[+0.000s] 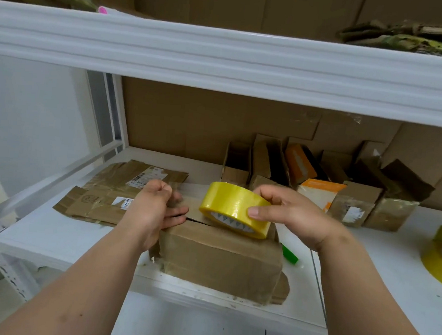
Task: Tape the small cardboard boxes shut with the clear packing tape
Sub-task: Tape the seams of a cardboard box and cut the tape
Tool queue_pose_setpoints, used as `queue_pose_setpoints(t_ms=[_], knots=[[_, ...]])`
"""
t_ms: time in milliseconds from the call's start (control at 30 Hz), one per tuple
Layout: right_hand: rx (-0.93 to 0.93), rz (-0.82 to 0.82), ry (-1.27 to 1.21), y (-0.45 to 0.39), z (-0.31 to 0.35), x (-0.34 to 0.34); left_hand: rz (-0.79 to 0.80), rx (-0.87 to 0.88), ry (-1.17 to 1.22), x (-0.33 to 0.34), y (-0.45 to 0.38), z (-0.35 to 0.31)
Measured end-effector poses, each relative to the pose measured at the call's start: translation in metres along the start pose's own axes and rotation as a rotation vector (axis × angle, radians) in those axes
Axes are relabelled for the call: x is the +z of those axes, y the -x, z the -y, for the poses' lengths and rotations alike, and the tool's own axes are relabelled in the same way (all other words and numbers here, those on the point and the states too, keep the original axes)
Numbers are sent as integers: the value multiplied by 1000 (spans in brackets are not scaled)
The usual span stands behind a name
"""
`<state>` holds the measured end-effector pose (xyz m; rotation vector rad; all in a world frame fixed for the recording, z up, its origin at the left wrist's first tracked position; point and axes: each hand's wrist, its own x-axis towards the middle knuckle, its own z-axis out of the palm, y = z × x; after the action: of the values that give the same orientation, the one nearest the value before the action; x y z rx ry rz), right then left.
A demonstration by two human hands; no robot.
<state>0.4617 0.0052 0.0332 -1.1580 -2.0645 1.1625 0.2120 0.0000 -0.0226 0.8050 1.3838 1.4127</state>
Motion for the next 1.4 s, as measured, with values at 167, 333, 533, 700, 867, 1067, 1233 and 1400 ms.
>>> queue_pose_setpoints(t_ms=[167, 333, 533, 700, 867, 1067, 1233, 1400], knots=[[24, -168, 181, 24, 7, -21, 3, -7, 5, -2, 0, 2], [42, -289, 381, 26, 6, -11, -8, 2, -15, 2, 2, 1], [91, -106, 178, 43, 6, -10, 0, -24, 53, -2, 5, -2], [114, -314, 274, 49, 13, -13, -21, -25, 73, -1, 5, 0], [276, -369, 520, 50, 35, -15, 7, -38, 94, -1, 5, -2], [246, -313, 635, 24, 58, 5, 13, -176, 354, -23, 10, -12], [271, -257, 654, 14, 55, 8, 39, -260, 326, -43, 10, -13], [252, -280, 557, 3, 57, 9, 29, -285, 174, -55, 5, -11]])
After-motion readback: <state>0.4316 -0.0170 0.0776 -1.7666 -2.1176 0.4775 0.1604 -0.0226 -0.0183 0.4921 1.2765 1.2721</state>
